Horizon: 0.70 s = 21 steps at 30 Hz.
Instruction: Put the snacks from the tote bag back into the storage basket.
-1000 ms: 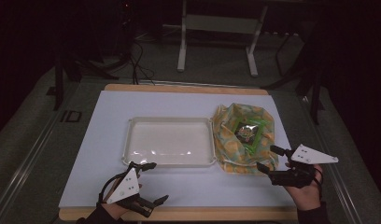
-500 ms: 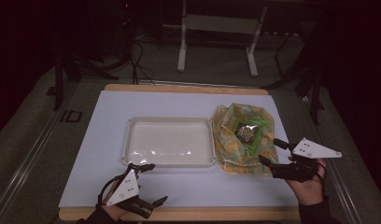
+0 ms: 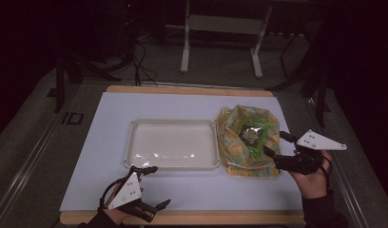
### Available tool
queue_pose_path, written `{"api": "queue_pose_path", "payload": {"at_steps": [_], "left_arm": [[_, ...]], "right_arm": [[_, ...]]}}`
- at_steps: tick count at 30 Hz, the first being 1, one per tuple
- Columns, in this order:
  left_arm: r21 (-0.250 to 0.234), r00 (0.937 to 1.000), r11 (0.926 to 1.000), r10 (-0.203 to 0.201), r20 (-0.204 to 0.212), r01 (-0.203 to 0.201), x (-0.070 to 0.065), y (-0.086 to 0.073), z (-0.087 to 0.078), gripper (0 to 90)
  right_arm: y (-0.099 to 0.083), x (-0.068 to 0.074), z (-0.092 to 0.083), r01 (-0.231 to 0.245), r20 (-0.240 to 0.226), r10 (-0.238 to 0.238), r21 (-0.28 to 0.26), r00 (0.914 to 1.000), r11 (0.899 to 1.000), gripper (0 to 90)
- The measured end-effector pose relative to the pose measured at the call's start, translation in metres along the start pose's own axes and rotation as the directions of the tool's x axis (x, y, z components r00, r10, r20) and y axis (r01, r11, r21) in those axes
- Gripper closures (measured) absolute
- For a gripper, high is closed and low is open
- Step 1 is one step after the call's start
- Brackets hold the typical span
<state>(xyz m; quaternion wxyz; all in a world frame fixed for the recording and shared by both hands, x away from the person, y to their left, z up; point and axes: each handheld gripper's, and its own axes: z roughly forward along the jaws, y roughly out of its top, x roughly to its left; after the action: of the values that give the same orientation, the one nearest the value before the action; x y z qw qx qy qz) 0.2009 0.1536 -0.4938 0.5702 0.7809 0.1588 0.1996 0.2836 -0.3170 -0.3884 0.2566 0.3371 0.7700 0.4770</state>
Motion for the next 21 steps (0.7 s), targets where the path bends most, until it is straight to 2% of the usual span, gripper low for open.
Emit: {"api": "queue_pose_path", "payload": {"at_steps": [21], "left_arm": [[0.001, 1.0000, 1.0000, 0.004, -0.003, -0.004, 0.000, 0.001, 0.001, 0.5]], "right_arm": [[0.011, -0.019, 0.027, -0.056, 0.091, 0.053, 0.030, 0.9945, 0.998, 24.0]]}}
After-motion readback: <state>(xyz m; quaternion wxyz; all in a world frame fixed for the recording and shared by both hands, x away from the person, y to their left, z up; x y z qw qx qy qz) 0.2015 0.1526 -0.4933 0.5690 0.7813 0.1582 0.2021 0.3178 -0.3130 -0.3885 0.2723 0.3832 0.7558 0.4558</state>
